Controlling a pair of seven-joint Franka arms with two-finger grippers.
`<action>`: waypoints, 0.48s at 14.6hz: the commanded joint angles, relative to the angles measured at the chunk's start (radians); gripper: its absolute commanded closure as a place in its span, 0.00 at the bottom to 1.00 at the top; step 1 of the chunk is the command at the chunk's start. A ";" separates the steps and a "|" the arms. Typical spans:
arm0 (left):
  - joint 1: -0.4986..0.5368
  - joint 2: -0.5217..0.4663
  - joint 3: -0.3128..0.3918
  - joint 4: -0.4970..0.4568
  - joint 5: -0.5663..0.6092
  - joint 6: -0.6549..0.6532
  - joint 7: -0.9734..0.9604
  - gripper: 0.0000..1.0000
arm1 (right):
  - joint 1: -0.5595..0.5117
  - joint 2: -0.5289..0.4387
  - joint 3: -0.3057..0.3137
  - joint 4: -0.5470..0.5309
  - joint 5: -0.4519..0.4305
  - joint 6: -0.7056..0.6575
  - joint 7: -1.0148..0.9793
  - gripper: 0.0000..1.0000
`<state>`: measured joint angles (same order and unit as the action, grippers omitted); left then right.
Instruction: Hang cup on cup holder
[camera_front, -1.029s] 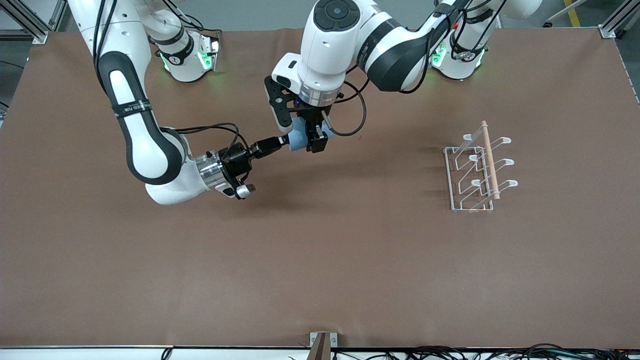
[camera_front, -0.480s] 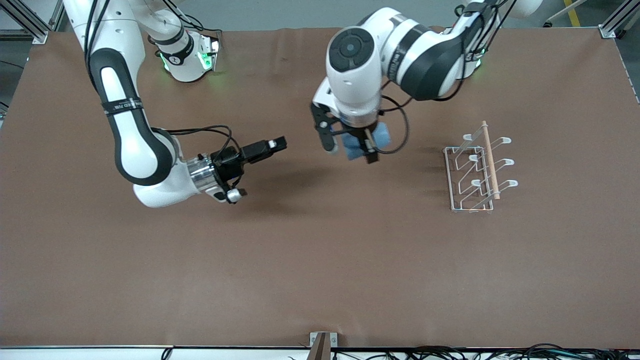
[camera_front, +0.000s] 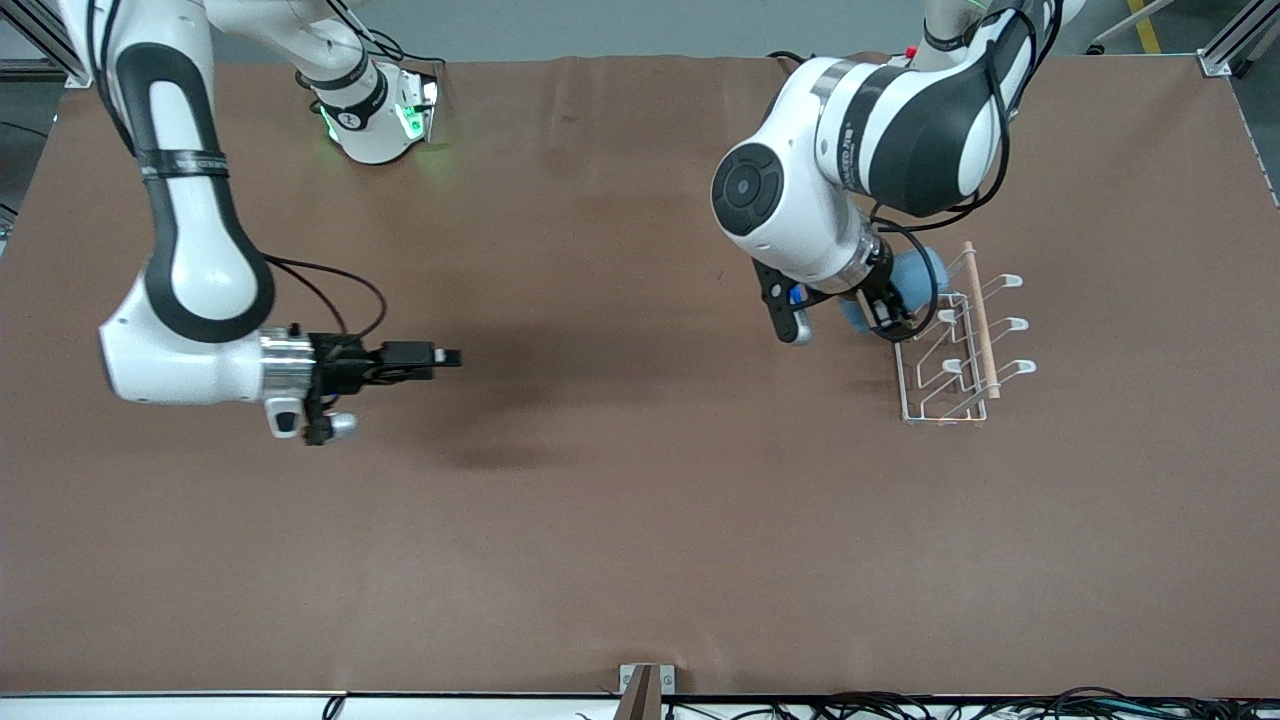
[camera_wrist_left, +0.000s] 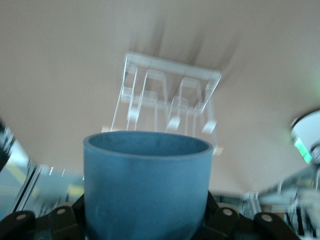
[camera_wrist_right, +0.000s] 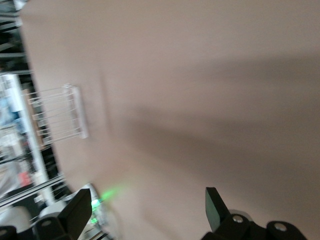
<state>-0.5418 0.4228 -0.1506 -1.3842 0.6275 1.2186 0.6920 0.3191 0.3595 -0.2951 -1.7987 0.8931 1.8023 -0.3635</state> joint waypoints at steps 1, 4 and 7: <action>-0.007 -0.007 -0.001 -0.126 0.167 -0.022 0.007 0.64 | -0.005 -0.095 -0.070 -0.045 -0.196 0.035 -0.002 0.00; 0.020 0.001 -0.001 -0.267 0.311 -0.019 -0.006 0.64 | -0.005 -0.137 -0.156 -0.038 -0.353 0.040 -0.003 0.00; 0.048 0.039 -0.001 -0.308 0.383 -0.014 -0.026 0.65 | -0.014 -0.180 -0.186 0.011 -0.537 0.040 0.011 0.00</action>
<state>-0.5087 0.4600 -0.1489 -1.6656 0.9640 1.2032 0.6763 0.3043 0.2276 -0.4732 -1.7961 0.4527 1.8356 -0.3652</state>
